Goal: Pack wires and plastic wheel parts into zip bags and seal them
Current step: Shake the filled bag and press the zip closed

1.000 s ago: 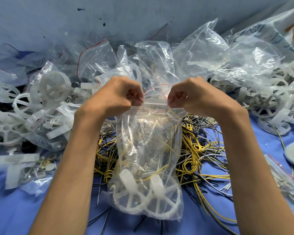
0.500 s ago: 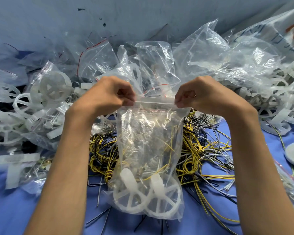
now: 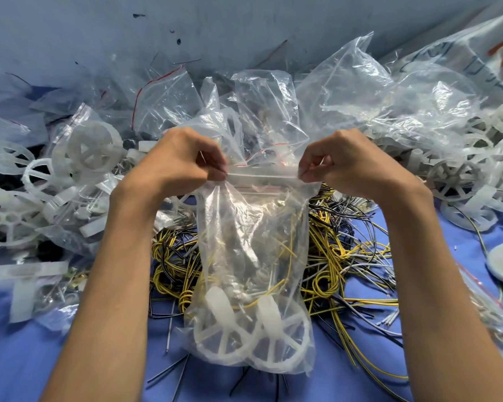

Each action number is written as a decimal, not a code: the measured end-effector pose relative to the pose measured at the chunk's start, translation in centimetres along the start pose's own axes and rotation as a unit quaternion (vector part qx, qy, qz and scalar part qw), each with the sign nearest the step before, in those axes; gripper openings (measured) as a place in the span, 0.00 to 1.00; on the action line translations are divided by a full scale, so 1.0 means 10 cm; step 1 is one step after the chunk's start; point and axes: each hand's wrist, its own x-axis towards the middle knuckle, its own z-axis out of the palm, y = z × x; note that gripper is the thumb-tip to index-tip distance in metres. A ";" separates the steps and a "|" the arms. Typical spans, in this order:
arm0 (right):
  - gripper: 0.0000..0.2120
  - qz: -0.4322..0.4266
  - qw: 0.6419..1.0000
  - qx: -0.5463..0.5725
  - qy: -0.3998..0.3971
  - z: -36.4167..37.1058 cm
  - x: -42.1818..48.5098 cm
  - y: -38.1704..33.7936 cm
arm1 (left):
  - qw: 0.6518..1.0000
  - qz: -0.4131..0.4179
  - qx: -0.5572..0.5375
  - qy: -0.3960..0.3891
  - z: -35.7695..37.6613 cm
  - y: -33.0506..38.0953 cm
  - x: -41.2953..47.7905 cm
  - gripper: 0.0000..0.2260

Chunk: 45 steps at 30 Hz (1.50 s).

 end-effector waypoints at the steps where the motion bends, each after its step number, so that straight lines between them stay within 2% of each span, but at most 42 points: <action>1: 0.10 0.001 1.000 0.005 0.001 0.00 0.00 0.02 | 1.000 -0.001 -0.006 0.003 0.00 -0.01 0.00 0.12; 5: 0.08 0.002 0.999 0.030 -0.017 -0.04 -0.02 0.08 | 1.000 -0.006 -0.013 -0.004 -0.06 -0.06 -0.02 0.09; 9: 0.11 -0.007 0.999 0.024 -0.034 -0.05 -0.03 0.08 | 1.000 -0.014 -0.011 -0.007 -0.08 -0.12 -0.01 0.14; 16: 0.14 -0.014 1.000 0.003 -0.005 -0.04 -0.02 0.04 | 1.000 0.005 0.004 -0.003 -0.05 -0.15 -0.01 0.20; 20: 0.12 -0.014 1.000 0.008 -0.012 -0.02 -0.02 0.03 | 1.000 -0.006 0.013 -0.025 -0.06 -0.18 0.01 0.14; 25: 0.01 -0.028 0.999 0.016 -0.037 0.01 -0.02 0.02 | 0.997 -0.003 -0.020 -0.077 0.01 -0.13 0.01 0.03; 28: 0.03 -0.040 0.998 0.016 -0.043 0.04 -0.01 0.00 | 0.997 0.015 -0.026 -0.077 0.08 -0.06 0.03 0.05; 30: 0.01 -0.053 0.997 0.037 -0.033 0.03 -0.03 -0.02 | 0.998 0.029 -0.008 -0.060 0.11 -0.02 0.04 0.06; 33: 0.04 -0.059 0.997 0.057 -0.014 0.00 -0.04 -0.01 | 0.998 0.051 0.007 -0.026 0.11 0.02 0.04 0.07; 36: 0.04 -0.050 0.997 0.060 -0.015 0.01 -0.03 0.00 | 0.998 0.047 -0.021 -0.028 0.10 0.03 0.03 0.08; 39: 0.04 -0.022 0.994 0.100 -0.033 0.04 -0.02 0.01 | 0.994 0.007 -0.056 -0.093 0.06 0.03 0.00 0.03; 41: 0.06 -0.006 0.988 0.148 -0.047 0.08 -0.02 -0.03 | 0.982 -0.019 -0.062 -0.180 0.04 0.02 -0.01 0.13; 43: 0.08 -0.007 0.982 0.183 -0.052 0.13 -0.01 -0.08 | 0.971 -0.010 -0.056 -0.234 0.06 0.05 -0.04 0.12; 45: 0.08 -0.018 0.979 0.198 -0.043 0.17 0.01 -0.14 | 0.961 0.008 -0.124 -0.246 0.09 0.09 -0.04 0.12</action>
